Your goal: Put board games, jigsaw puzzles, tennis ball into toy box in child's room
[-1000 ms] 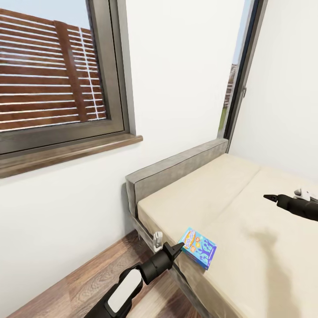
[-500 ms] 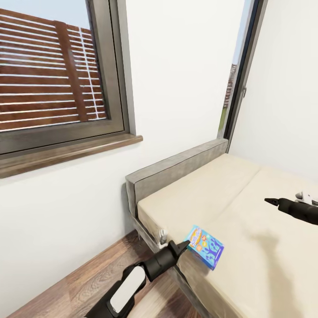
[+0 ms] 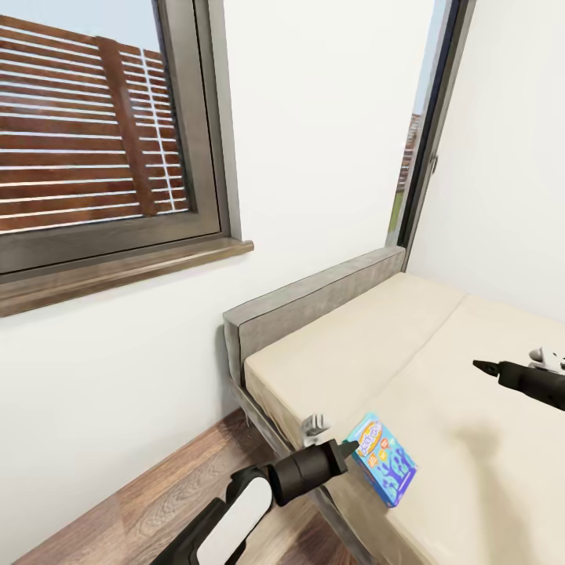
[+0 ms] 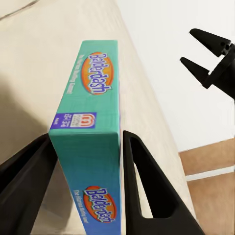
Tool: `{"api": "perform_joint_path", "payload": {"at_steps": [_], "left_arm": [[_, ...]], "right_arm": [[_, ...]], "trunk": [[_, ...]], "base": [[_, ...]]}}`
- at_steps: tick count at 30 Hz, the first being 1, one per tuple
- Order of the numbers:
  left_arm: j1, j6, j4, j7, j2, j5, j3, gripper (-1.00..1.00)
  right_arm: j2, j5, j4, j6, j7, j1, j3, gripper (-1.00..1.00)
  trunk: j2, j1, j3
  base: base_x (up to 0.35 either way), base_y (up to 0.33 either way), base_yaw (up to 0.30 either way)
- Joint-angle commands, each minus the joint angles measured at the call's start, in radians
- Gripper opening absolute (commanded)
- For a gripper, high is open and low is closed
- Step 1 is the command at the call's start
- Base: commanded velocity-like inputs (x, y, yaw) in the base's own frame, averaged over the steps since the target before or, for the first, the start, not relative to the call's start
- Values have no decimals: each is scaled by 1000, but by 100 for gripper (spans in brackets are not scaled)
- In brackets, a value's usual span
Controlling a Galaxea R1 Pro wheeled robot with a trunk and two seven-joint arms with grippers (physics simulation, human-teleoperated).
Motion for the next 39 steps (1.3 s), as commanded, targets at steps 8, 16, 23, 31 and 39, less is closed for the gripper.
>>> {"api": "perform_joint_path", "payload": {"at_steps": [8,16,23,31,39], "left_arm": [[23,7,-27,104,16,19,24,-100],[32,6,-46,152,20,21,29,-100],[60,3,-78,169,24,20,38,-100],[73,6,-99,172,30,20,41,-100],[77,8,-113,169,35,22,42,-100]], "right_arm": [[6,-3,-18,6,0,9,21,100],[7,-4,-23,6,-1,11,26,100],[8,-4,-41,6,-1,12,27,100],[19,-3,-52,6,-1,14,28,100],[44,-3,-55,6,-2,14,33,100]], "trunk": [[0,0,-1],[21,-12,9],[70,-39,30],[126,-69,56],[182,-100,81]], "base": [[0,0,0],[0,0,0],[0,0,0],[0,0,-5],[0,0,-4]]}}
